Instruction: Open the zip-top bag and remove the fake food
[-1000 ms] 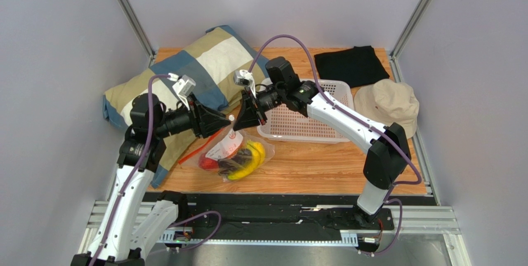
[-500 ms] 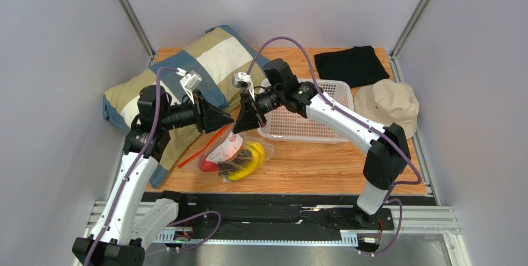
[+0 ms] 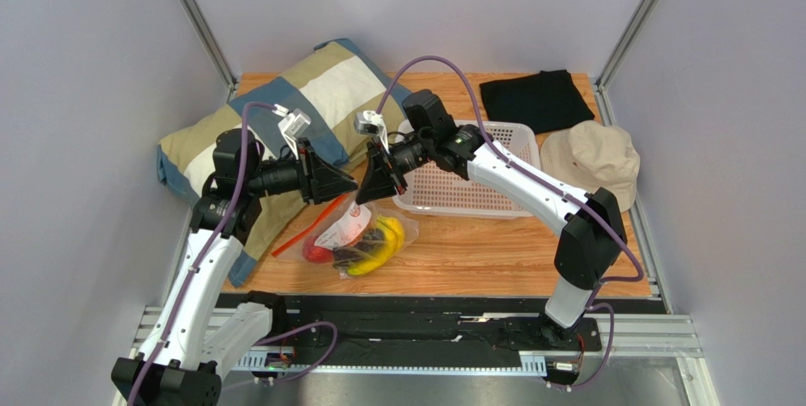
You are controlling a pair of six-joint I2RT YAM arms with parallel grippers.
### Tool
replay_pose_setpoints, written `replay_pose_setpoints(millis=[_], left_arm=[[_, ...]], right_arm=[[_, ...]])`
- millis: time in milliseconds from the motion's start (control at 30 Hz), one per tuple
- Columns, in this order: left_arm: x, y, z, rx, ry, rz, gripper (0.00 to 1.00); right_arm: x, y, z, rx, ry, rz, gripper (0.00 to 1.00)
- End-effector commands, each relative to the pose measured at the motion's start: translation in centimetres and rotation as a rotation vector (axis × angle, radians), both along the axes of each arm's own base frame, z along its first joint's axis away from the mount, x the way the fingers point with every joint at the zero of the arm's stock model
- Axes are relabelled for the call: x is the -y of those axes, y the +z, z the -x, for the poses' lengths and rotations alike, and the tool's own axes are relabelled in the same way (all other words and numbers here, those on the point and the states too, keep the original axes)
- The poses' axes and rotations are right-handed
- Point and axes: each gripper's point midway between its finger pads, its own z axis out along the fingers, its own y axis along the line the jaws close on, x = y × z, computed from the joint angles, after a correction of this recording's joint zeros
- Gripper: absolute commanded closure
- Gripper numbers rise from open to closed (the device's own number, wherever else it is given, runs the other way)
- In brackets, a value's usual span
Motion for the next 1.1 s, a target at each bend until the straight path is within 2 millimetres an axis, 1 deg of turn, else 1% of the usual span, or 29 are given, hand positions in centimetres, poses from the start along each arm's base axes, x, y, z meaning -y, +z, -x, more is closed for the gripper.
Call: replay_pose_setpoints(millis=[0, 67, 133, 167, 200, 267, 300, 333, 367, 400, 433, 467, 533, 567, 600, 633, 667, 700, 767, 800, 833, 867, 900, 933, 967, 1000, 1033, 1067], left_arm=[[0.1, -0.6, 0.0, 0.003, -0.02, -0.008, 0.58], [0.1, -0.8, -0.1, 0.0, -0.021, -0.011, 0.59], [0.0, -0.7, 0.0, 0.007, -0.02, -0.014, 0.72], [-0.1, -0.7, -0.2, 0.006, -0.003, -0.02, 0.84], [-0.1, -0.7, -0.3, 0.01, 0.006, -0.023, 0.88], [-0.3, -0.7, -0.4, 0.006, 0.021, -0.03, 1.0], [-0.2, -0.7, -0.4, 0.011, 0.016, -0.03, 1.0], [-0.2, -0.5, -0.3, 0.013, 0.014, -0.027, 1.0], [-0.2, -0.4, -0.3, 0.017, 0.011, -0.025, 1.0], [-0.2, -0.3, -0.3, 0.016, 0.014, -0.023, 1.0], [-0.2, -0.3, -0.4, 0.018, 0.015, -0.022, 1.0], [-0.2, -0.1, -0.3, 0.018, 0.013, -0.018, 1.0], [-0.1, 0.3, -0.3, 0.026, 0.008, -0.013, 1.0], [-0.1, 0.5, -0.2, 0.029, 0.005, -0.011, 1.0], [-0.1, 0.5, -0.1, 0.027, 0.005, -0.011, 1.0], [-0.1, 0.6, -0.1, 0.029, 0.003, -0.009, 1.0], [-0.1, 0.6, 0.0, 0.028, -0.003, -0.007, 1.0], [-0.1, 0.6, 0.1, 0.029, -0.002, -0.005, 1.0], [-0.3, 0.1, 0.0, 0.005, 0.024, -0.022, 1.0], [-0.5, -0.2, 0.1, -0.002, 0.034, -0.031, 1.0], [-0.7, -0.6, -0.1, -0.012, 0.059, -0.045, 1.0], [-0.9, -1.3, 0.1, -0.047, 0.075, -0.058, 1.0], [-1.1, -1.5, 0.4, -0.057, 0.091, -0.061, 1.0], [-1.4, -2.1, 0.3, -0.078, 0.127, -0.073, 1.0], [-1.6, -3.0, 0.5, -0.118, 0.156, -0.072, 1.0], [-2.0, -2.9, 0.9, -0.117, 0.19, -0.068, 1.0], [-2.6, -3.6, 0.6, -0.142, 0.255, -0.076, 1.0], [-2.7, -4.1, 1.3, -0.165, 0.276, -0.062, 1.0]], right_arm=[[0.1, 4.0, 0.8, 0.066, 0.022, -0.079, 1.0], [0.1, 4.0, 0.8, 0.066, 0.022, -0.079, 1.0], [0.1, 3.9, 0.8, 0.065, 0.023, -0.079, 1.0], [0.0, 3.8, 0.9, 0.064, 0.026, -0.079, 1.0], [0.0, 3.8, 0.9, 0.059, 0.026, -0.076, 1.0], [-0.1, 3.7, 0.7, 0.049, 0.019, -0.072, 1.0], [-0.1, 3.7, 0.7, 0.037, 0.016, -0.067, 1.0], [-0.1, 3.8, 0.8, 0.031, 0.017, -0.065, 0.89], [-0.3, 4.0, 1.0, 0.037, 0.02, -0.072, 0.81], [-0.3, 3.9, 1.1, 0.032, 0.02, -0.07, 0.75], [-0.5, 4.0, 1.4, 0.035, 0.028, -0.073, 0.66], [-0.6, 4.0, 1.5, 0.039, 0.03, -0.075, 0.63], [-0.9, 4.0, 1.9, 0.03, 0.042, -0.077, 0.61], [-1.0, 4.0, 2.0, 0.03, 0.047, -0.082, 0.66], [-1.2, 3.9, 2.1, 0.024, 0.054, -0.079, 0.84], [-1.3, 3.8, 1.9, 0.017, 0.047, -0.074, 0.97], [-1.4, 3.9, 1.8, 0.021, 0.042, -0.077, 1.0], [-1.5, 3.6, 1.7, 0.021, 0.035, -0.072, 1.0], [-1.6, 3.2, 0.1, 0.037, -0.061, -0.052, 1.0], [-1.3, 3.0, -0.9, 0.041, -0.097, -0.056, 1.0], [-1.1, 4.4, -1.5, 0.05, -0.129, -0.105, 1.0], [-0.7, 4.5, -1.7, -0.003, -0.161, -0.098, 1.0], [0.0, 3.5, -2.8, -0.025, -0.212, -0.084, 1.0], [0.5, 4.5, -2.9, -0.009, -0.231, -0.117, 1.0], [0.8, 4.3, -3.1, -0.03, -0.254, -0.111, 1.0], [1.5, 3.6, -3.7, -0.044, -0.293, -0.097, 1.0], [1.8, 3.9, -4.1, -0.039, -0.309, -0.115, 1.0], [2.2, 4.3, -4.0, -0.051, -0.325, -0.124, 1.0]])
